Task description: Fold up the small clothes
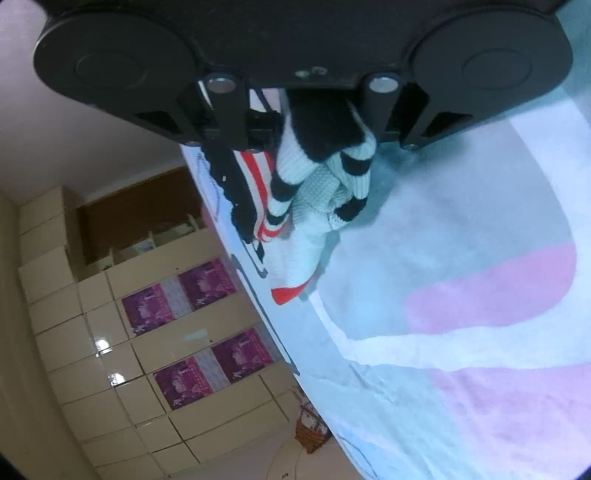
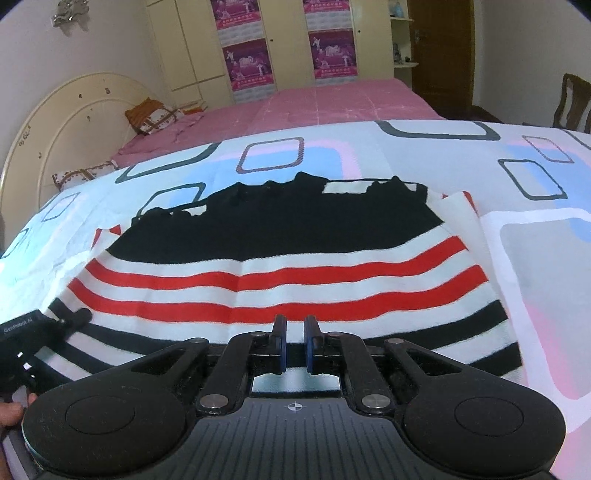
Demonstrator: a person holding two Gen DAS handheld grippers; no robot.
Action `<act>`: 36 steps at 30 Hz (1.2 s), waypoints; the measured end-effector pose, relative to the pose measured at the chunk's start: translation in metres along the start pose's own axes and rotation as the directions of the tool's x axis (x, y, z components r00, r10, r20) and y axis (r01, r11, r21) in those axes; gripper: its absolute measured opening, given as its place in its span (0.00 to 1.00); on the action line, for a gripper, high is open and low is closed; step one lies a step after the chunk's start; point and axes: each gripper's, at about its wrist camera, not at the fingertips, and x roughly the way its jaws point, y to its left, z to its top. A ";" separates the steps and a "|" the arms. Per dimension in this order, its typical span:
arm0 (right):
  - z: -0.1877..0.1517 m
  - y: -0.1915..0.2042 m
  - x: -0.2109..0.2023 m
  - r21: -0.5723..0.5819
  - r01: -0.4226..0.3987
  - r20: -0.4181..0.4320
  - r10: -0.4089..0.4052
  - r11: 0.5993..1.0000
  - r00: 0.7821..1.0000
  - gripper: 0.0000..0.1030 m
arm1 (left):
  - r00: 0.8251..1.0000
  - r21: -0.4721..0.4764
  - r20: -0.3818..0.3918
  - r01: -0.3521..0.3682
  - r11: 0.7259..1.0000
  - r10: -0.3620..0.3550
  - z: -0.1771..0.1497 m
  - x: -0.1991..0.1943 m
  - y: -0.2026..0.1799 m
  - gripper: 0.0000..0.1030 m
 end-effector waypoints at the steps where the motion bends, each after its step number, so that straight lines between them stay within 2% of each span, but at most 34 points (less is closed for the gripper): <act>1: 0.000 0.001 0.001 0.000 0.001 0.000 -0.001 1.000 1.000 0.09 | 1.000 -0.014 -0.006 0.015 1.000 -0.016 0.002 -0.003 0.000 0.16; 4: 0.004 0.002 0.000 -0.005 -0.001 0.008 0.001 1.000 1.000 0.09 | 0.996 -0.024 0.026 0.090 0.996 -0.089 0.001 -0.016 -0.002 0.15; 5: 0.006 0.003 0.001 -0.011 -0.005 0.009 0.005 1.000 1.000 0.09 | 0.996 -0.021 0.031 0.081 0.996 -0.080 -0.001 -0.016 -0.002 0.15; 7: 0.009 0.005 0.007 -0.028 -0.005 0.003 0.005 1.000 1.000 0.09 | 1.000 -0.032 0.011 0.020 0.999 -0.020 -0.003 -0.008 0.006 0.15; 9: 0.013 0.009 0.016 -0.044 -0.012 -0.018 0.011 0.999 1.000 0.09 | 0.999 -0.052 0.008 0.034 0.998 -0.034 -0.002 -0.007 0.014 0.15; 11: 0.019 0.012 0.022 -0.057 -0.016 -0.017 0.015 0.998 1.000 0.09 | 1.000 -0.026 0.006 0.024 0.999 -0.024 -0.002 -0.008 0.011 0.15; 15: 0.024 0.022 0.030 -0.088 -0.069 -0.005 0.069 0.994 0.998 0.09 | 1.000 -0.037 0.007 0.028 0.999 -0.028 -0.003 -0.008 0.012 0.15; 16: 0.022 0.024 0.036 -0.098 -0.079 -0.021 0.077 0.992 0.997 0.09 | 1.000 -0.040 0.005 0.027 0.999 -0.027 -0.003 -0.008 0.012 0.15; 18: 0.014 0.028 0.057 -0.141 -0.048 -0.105 0.033 0.989 0.994 0.08 | 1.000 -0.037 0.006 0.027 0.999 -0.026 -0.004 -0.010 0.008 0.15; 20: 0.008 0.029 0.061 -0.175 -0.041 -0.066 0.030 0.984 0.997 0.08 | 0.999 0.002 0.020 0.036 0.999 -0.036 -0.001 -0.010 -0.005 0.15; 25: 0.007 0.019 0.062 -0.151 -0.079 -0.056 0.071 0.985 0.996 0.08 | 0.997 0.131 0.039 0.067 0.989 -0.073 -0.004 -0.017 -0.050 0.15; 29: 0.009 0.012 0.061 -0.141 -0.123 -0.060 0.115 0.982 0.991 0.07 | 0.995 0.245 0.035 0.085 0.966 -0.096 -0.018 -0.017 -0.096 0.15; 32: 0.014 0.001 0.057 -0.107 -0.170 -0.067 0.163 0.980 0.984 0.08 | 0.995 0.351 0.009 0.087 0.932 -0.096 -0.037 -0.015 -0.134 0.15; 36: 0.024 -0.048 0.022 0.013 -0.217 0.037 0.217 0.976 0.976 0.08 | 0.996 0.489 -0.047 0.089 0.868 -0.076 -0.073 -0.001 -0.186 0.15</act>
